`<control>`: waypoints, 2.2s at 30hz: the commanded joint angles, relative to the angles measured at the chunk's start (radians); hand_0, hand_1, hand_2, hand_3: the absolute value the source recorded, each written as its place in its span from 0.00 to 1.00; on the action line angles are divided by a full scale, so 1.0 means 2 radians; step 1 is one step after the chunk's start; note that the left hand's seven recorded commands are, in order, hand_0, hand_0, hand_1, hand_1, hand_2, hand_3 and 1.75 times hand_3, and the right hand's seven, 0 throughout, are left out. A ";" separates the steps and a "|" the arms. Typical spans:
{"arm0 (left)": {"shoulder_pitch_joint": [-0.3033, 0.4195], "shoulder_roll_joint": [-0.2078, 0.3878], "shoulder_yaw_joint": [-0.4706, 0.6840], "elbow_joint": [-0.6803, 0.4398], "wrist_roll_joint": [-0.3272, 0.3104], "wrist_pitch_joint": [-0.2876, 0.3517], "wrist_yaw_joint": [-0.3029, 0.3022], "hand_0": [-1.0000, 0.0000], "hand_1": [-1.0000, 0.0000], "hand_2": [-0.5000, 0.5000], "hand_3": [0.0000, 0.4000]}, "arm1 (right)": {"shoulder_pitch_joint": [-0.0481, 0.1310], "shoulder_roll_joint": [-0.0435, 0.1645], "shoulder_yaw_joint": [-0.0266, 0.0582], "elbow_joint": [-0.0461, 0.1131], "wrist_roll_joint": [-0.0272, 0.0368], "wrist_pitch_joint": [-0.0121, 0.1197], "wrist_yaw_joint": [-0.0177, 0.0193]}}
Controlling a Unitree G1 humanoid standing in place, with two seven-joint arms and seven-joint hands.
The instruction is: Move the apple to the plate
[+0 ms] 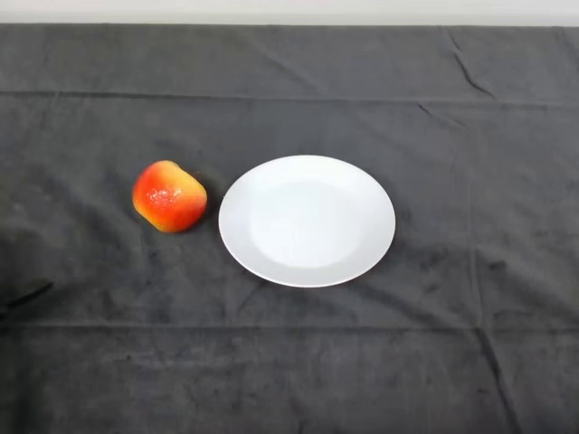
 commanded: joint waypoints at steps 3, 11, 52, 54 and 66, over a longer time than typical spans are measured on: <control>-0.017 -0.008 -0.021 -0.031 0.019 0.020 0.012 1.00 1.00 0.50 0.00 | 0.001 0.000 -0.0071 0.007 0.0007 0.000 0.0001; -0.050 -0.025 -0.054 -0.028 0.042 0.047 0.020 1.00 1.00 0.50 0.00 | 0.002 0.001 -0.0069 0.005 0.0008 0.000 -0.0009; -0.224 -0.091 -0.160 0.173 0.078 0.095 0.009 1.00 1.00 0.50 0.00 | 0.001 0.000 -0.0072 0.006 0.0017 0.001 -0.0008; -0.229 -0.095 -0.163 0.177 0.078 0.099 0.010 1.00 1.00 0.50 0.00 | 0.001 0.000 -0.0072 0.007 0.0017 0.001 -0.0006; -0.251 -0.110 -0.184 0.196 0.078 0.111 0.008 1.00 1.00 0.50 0.00 | 0.001 -0.001 -0.0073 0.008 0.0017 0.001 0.0001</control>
